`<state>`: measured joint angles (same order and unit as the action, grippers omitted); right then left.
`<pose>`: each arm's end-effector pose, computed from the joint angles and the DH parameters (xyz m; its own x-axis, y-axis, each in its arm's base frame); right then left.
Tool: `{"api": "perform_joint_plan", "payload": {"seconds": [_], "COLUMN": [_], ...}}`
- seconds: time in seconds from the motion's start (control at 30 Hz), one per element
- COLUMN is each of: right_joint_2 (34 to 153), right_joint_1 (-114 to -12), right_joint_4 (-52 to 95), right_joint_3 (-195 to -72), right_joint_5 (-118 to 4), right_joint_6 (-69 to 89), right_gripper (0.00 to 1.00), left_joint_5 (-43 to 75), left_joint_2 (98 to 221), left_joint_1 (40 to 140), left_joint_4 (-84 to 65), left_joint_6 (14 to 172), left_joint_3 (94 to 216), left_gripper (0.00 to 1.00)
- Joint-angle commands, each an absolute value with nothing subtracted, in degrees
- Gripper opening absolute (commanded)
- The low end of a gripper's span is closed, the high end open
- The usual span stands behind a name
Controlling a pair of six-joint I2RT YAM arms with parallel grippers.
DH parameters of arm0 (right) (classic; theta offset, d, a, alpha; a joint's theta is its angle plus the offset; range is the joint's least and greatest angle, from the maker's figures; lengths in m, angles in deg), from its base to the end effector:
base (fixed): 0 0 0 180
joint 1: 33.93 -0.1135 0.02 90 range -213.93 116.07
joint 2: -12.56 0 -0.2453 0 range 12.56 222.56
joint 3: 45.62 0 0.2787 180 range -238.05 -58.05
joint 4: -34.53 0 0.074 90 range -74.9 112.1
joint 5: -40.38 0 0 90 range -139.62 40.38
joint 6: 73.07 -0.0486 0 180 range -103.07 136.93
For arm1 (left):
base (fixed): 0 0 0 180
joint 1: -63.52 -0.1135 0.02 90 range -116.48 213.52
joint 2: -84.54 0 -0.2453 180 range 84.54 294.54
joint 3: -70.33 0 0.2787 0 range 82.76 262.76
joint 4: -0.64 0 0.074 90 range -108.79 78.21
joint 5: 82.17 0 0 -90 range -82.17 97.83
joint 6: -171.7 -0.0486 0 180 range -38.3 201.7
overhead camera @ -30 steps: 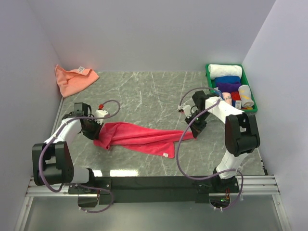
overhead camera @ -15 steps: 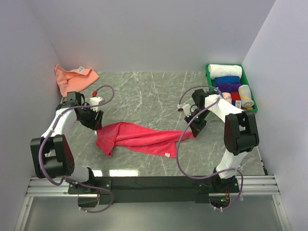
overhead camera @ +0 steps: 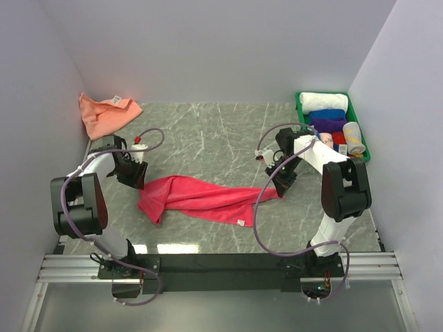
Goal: Roll the towels
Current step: Flatten the towel
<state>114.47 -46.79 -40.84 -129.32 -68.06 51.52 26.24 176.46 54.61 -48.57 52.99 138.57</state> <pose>0.3162 0.0880 0.1466 -0.6921 -0.7104 -0.1278 -0.7103 0.6389 0.2953 0.3173 0.0342 0.1319 -0.8546 0.3274 -0.4030 0.4052 0.9059 -0.1234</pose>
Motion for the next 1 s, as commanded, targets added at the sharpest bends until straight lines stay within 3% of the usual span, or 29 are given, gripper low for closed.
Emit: {"api": "perform_joint_plan", "payload": {"seconds": [0.0,0.27,0.4,0.73,0.97], "right_joint_2": [115.0,116.4,118.9,121.8,113.4], "right_joint_1": [-46.9,-46.8,-45.1,-41.5,-40.2], "right_joint_4": [-42.3,-42.8,-44.7,-54.1,-52.4], "right_joint_3": [-131.7,-135.4,-142.3,-173.4,-169.8], "right_joint_5": [-67.8,-66.6,-65.9,-61.3,-58.6], "right_joint_6": [51.8,51.2,50.9,50.9,53.2], "right_gripper": [0.0,0.0,0.0,0.0,0.0], "left_joint_5": [28.4,33.9,37.4,36.9,39.4], "left_joint_2": [177.6,183.0,184.2,178.8,170.7], "left_joint_1": [54.6,53.9,52.3,47.3,42.0], "left_joint_4": [-46.2,-52.2,-58.1,-59.9,-61.9], "left_joint_6": [54.8,52.3,53.4,60.0,61.6], "left_joint_3": [138.8,146.5,156.0,182.6,185.4], "left_gripper": [0.45,0.01,0.01,0.0,0.0]}}
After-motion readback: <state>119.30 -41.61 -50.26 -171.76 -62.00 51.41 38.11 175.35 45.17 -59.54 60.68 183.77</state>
